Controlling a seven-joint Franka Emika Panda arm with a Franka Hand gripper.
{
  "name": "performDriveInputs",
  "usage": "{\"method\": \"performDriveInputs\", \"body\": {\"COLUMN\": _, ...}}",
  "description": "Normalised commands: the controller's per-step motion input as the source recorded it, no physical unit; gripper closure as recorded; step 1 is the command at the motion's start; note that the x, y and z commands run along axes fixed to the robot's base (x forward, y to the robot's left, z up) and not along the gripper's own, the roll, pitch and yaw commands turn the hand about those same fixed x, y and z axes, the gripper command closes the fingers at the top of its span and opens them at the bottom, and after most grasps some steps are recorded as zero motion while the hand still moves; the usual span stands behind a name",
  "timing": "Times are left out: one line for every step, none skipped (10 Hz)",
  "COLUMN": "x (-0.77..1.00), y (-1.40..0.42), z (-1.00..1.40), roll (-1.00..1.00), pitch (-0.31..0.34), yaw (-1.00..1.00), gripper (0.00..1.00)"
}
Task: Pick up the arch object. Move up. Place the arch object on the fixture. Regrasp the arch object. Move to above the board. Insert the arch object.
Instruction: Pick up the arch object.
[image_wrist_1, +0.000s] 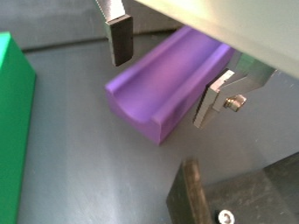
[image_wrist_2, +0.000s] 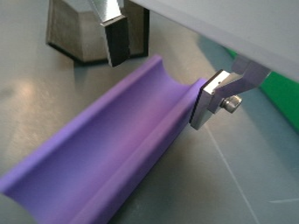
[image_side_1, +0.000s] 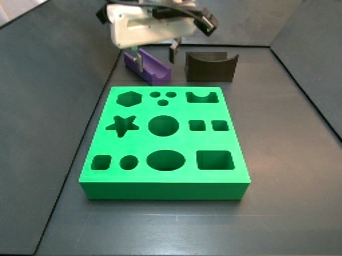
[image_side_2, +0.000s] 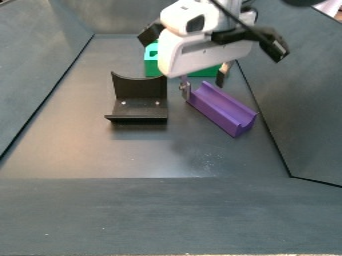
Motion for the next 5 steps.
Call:
{"method": "performDriveInputs", "body": {"x": 0.11, "y": 0.00, "z": -0.40, "roll": 0.04, "pitch": -0.019, "yaw": 0.25, "gripper": 0.00}}
{"method": "performDriveInputs", "body": {"x": 0.00, "y": -0.10, "z": -0.22, "roll": 0.05, "pitch": -0.046, "yaw": 0.03, "gripper": 0.00}}
{"method": "performDriveInputs", "body": {"x": -0.01, "y": -0.07, "z": -0.08, "roll": 0.00, "pitch": -0.116, "yaw": 0.03, "gripper": 0.00}}
{"method": "performDriveInputs", "body": {"x": -0.09, "y": -0.03, "z": -0.01, "roll": 0.00, "pitch": -0.050, "yaw": 0.00, "gripper": 0.00}}
{"method": "performDriveInputs", "body": {"x": -0.22, "y": -0.10, "z": 0.00, "roll": 0.00, "pitch": -0.071, "yaw": 0.00, "gripper": 0.00}}
